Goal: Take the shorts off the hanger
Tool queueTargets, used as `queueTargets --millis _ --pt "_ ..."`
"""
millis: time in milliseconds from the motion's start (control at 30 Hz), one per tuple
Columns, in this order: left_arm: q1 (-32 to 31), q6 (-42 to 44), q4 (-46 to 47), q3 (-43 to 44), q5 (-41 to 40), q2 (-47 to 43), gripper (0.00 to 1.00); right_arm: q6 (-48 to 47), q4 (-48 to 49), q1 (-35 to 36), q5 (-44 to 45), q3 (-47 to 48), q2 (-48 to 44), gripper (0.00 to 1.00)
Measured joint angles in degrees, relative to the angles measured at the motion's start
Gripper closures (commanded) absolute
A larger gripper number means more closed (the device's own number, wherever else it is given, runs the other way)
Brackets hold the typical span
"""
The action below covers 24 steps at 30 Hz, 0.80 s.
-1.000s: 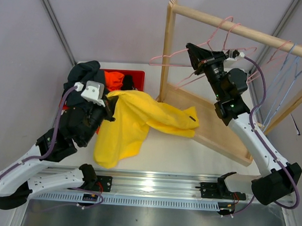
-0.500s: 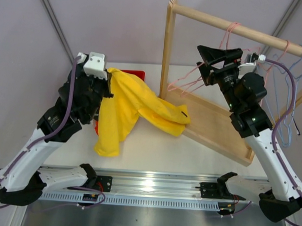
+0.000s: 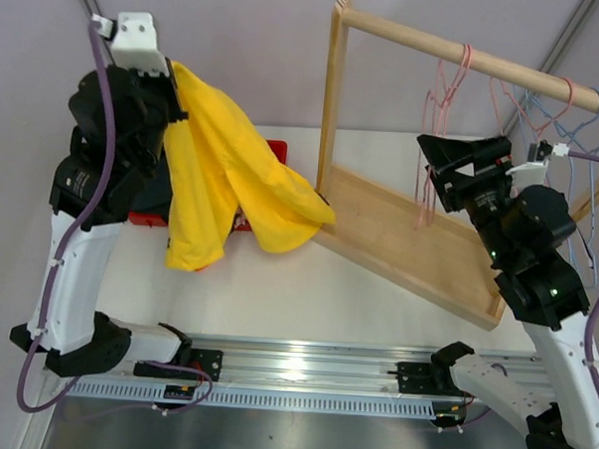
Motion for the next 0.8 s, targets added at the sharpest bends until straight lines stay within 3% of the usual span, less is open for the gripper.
queueTargets --millis 233,467,567,800 --pt "6.4 2.7 2.8 20.5 -0.5 11.9 1.00 -2.7 -5.1 0.0 -3.3 -3.1 -8.3 0.01" --pt "16.4 1.1 4.6 23.8 1.2 19.8 1.00 -5.9 -8.4 0.0 -6.8 -8.9 -16.3 0.00" --pt "18.7 0.0 5.5 21.1 2.0 22.1 1.00 -7.4 -7.5 0.0 -8.9 -13.0 -20.4 0.01" --pt "19.0 -4.7 11.6 -2.8 4.9 22.4 1.00 -10.8 -4.7 0.0 -15.3 -18.9 -26.7 0.01"
